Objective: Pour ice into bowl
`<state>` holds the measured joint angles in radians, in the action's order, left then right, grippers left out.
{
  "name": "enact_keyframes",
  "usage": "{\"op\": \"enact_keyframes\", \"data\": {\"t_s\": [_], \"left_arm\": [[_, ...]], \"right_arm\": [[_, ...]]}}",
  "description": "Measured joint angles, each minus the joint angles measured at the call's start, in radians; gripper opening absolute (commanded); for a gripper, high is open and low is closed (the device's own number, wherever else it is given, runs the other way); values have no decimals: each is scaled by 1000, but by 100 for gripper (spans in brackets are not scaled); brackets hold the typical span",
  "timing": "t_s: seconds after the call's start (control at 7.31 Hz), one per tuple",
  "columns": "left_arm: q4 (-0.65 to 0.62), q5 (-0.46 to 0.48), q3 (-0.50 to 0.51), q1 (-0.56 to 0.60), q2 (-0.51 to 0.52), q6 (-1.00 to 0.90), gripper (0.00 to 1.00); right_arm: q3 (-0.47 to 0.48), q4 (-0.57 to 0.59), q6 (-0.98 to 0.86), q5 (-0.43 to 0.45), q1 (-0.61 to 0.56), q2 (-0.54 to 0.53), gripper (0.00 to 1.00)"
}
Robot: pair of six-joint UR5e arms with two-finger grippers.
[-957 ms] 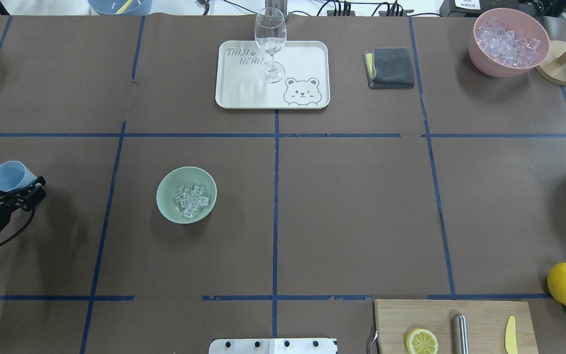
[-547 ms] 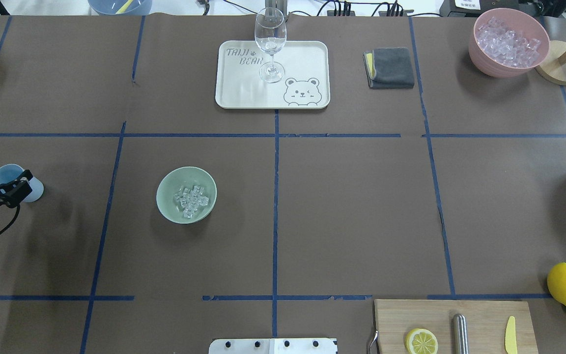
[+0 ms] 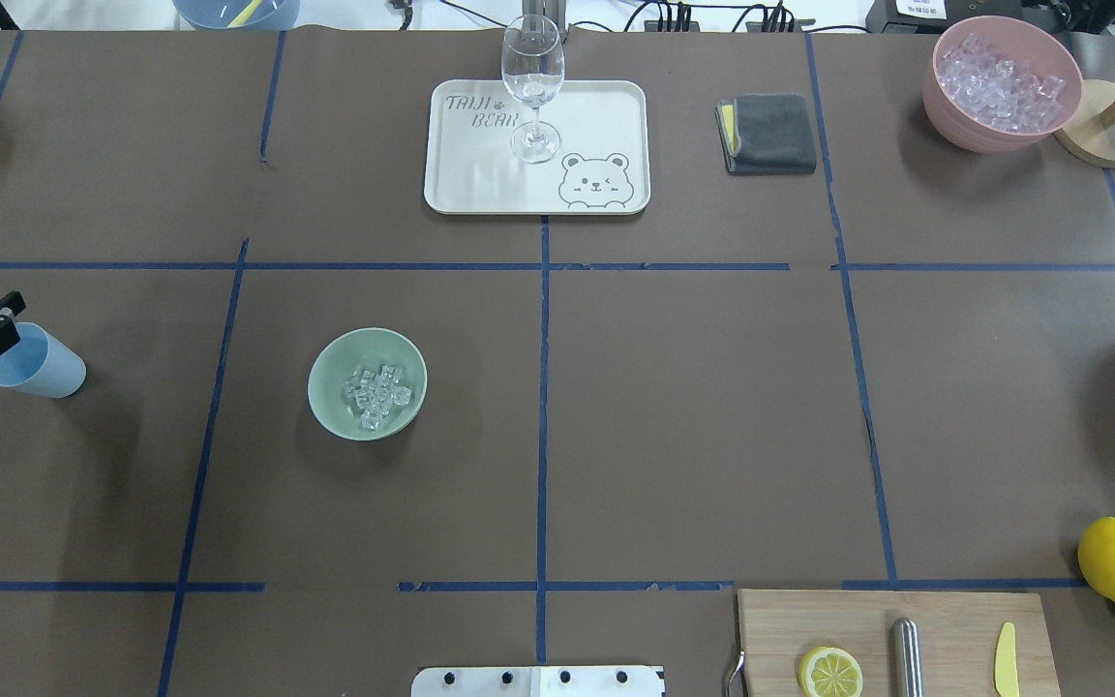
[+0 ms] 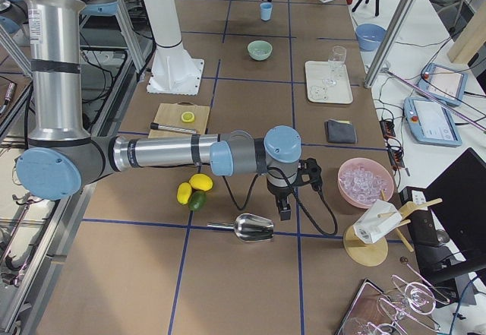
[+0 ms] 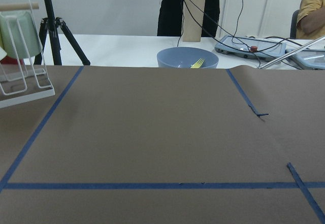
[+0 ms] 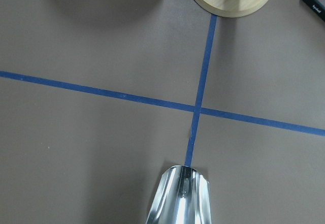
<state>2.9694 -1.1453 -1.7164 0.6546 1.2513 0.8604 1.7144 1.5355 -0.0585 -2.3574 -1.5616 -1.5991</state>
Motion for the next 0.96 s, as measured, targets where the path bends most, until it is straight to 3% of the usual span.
{"op": "enact_keyframes", "data": {"t_s": [0.27,0.55,0.82,0.96], "left_arm": [[-91,-289,-6,224,15,-270,100],[-304,-519,-7,432,65,-575,100],[-516,-804,-1,635,103,-691,100],[-631,-896,8,696,109,-705,100]], "right_arm": [[8,1,8,-1,0,0,100],[35,0,53,-5,0,3,100],[60,6,71,-42,0,9,100],[68,11,98,-104,2,12,100]]}}
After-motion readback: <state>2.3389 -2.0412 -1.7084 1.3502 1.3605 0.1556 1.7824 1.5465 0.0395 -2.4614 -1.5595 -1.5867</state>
